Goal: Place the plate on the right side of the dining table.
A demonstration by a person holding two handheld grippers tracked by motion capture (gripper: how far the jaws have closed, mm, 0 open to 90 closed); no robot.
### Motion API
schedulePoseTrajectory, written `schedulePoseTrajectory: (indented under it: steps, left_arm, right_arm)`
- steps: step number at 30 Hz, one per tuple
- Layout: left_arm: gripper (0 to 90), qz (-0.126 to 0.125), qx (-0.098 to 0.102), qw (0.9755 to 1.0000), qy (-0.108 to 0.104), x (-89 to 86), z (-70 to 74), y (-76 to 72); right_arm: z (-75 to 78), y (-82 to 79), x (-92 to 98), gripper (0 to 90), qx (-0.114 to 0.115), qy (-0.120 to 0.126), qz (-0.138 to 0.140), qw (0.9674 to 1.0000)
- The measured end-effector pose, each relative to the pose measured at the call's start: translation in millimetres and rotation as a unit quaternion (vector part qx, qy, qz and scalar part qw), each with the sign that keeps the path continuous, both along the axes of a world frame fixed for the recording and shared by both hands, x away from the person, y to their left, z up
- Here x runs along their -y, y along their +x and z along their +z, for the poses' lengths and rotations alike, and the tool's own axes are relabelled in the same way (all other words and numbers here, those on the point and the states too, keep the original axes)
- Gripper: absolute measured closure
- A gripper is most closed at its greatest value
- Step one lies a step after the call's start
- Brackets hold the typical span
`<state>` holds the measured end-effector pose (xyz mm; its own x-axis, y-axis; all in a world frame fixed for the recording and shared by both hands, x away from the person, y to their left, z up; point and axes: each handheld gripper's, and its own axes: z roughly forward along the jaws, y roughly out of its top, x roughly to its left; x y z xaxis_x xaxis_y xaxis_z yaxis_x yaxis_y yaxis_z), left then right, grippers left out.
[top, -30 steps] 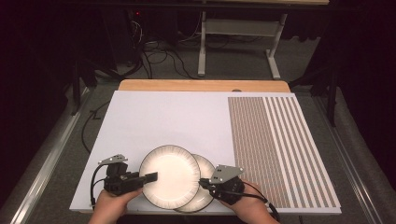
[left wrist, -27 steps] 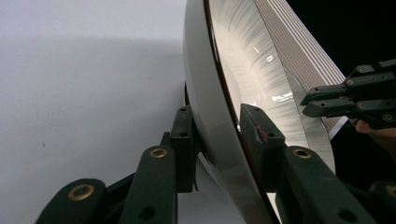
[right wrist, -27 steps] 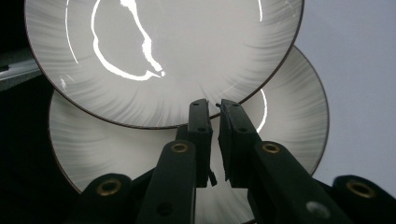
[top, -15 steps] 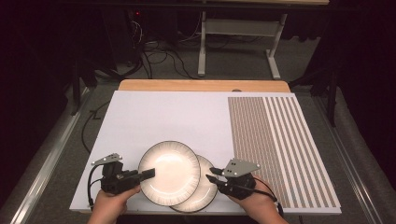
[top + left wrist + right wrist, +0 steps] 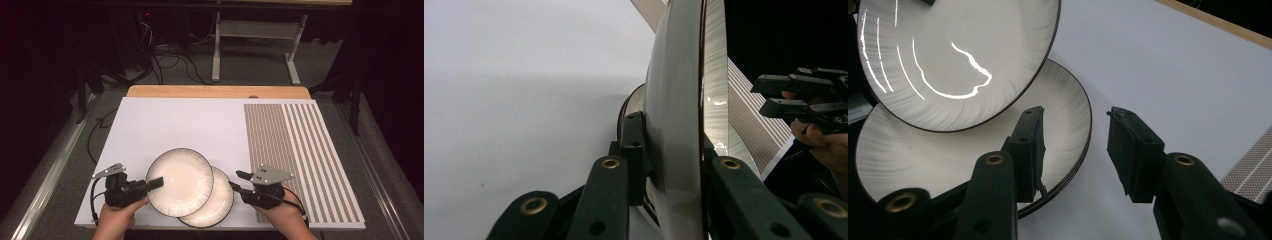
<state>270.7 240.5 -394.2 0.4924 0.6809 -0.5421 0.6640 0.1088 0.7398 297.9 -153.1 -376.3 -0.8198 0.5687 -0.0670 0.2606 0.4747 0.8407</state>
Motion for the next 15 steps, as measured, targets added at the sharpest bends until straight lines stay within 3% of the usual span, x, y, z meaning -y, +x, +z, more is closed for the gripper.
schedulePoseTrajectory:
  steps: [7, 15]
  left_arm:
    - [77.8, 0.015, 0.025, 0.9996, 0.002, -5.0, 2.3, -1.2]
    - [77.9, 0.022, 0.039, 0.999, 0.004, -10.3, 2.9, 1.4]
  right_arm:
    - [3.4, 1.0, 10.6, 49.0, 0.008, 0.006, -0.018, 0.9998]
    - [7.1, 1.7, 20.8, 43.2, 0.015, 0.025, -0.029, 0.9992]
